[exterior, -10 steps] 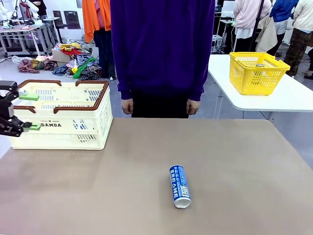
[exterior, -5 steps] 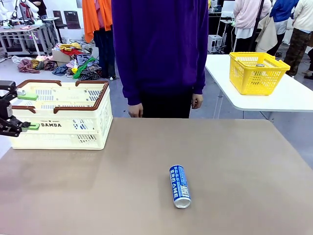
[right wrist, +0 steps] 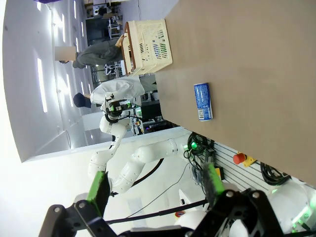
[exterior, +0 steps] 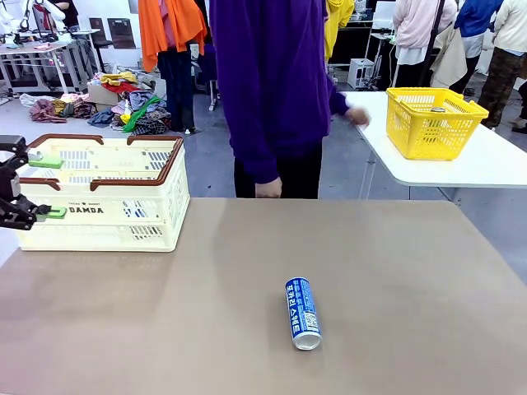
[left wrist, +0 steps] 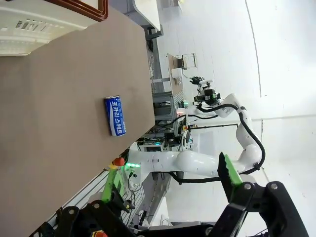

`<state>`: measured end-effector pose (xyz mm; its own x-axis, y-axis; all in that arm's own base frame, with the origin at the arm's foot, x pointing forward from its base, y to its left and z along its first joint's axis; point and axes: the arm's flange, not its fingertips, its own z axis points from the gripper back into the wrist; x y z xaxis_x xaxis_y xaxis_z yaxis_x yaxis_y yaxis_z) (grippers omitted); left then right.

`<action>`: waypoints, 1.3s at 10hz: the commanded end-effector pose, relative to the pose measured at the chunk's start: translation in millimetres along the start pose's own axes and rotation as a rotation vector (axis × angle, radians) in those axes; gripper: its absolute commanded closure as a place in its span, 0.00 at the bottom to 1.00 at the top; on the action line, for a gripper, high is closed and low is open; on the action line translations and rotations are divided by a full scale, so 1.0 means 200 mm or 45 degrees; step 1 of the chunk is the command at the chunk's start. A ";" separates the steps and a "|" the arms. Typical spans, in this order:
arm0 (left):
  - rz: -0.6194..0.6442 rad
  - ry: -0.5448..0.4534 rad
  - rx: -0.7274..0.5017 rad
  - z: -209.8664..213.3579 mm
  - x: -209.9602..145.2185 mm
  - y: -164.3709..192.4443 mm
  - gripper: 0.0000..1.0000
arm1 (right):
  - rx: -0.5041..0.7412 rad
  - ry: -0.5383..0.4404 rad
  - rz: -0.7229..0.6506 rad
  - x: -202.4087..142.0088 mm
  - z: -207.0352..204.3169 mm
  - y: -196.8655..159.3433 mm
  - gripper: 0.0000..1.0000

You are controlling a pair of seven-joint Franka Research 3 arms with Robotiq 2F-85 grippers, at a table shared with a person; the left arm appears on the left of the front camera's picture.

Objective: Place the drinks into the Shopping basket.
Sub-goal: Pick up one drink and place it into the Shopping basket.

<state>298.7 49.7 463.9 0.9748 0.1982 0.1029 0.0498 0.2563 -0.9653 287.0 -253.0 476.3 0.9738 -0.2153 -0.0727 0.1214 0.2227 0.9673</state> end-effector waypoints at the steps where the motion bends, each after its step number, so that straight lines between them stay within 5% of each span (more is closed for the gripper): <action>1: 0.000 0.000 0.000 0.00 0.00 0.00 0.00 | -0.016 0.012 -0.020 -0.01 0.01 0.02 0.00; 2: 0.123 -0.025 0.306 -0.19 -0.05 -0.17 0.00 | -0.016 0.012 -0.020 -0.01 0.01 0.02 0.00; 4: 0.070 0.223 0.565 -0.76 -0.12 -0.51 0.00 | -0.016 0.012 -0.020 -0.01 0.01 0.02 0.00; 6: 0.175 0.314 0.872 -1.36 -0.10 -0.66 0.00 | -0.016 0.012 -0.020 -0.01 0.01 0.02 0.00; 8: 0.124 0.177 1.076 -1.79 -0.10 -0.71 0.00 | -0.016 0.012 -0.020 -0.01 0.01 0.02 0.00; 10: 0.060 0.171 1.216 -2.15 -0.22 -0.65 0.00 | -0.016 0.012 -0.020 -0.01 0.01 0.02 0.00; 13: -0.001 0.100 1.280 -2.36 -0.28 -0.53 0.00 | -0.016 0.012 -0.020 -0.01 0.01 0.02 0.00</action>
<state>329.5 -421.8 440.8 0.9926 0.1143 0.0400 -0.0954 0.9415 -0.3233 286.9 -252.7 476.7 0.9741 -0.2140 -0.0724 0.1208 0.2226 0.9674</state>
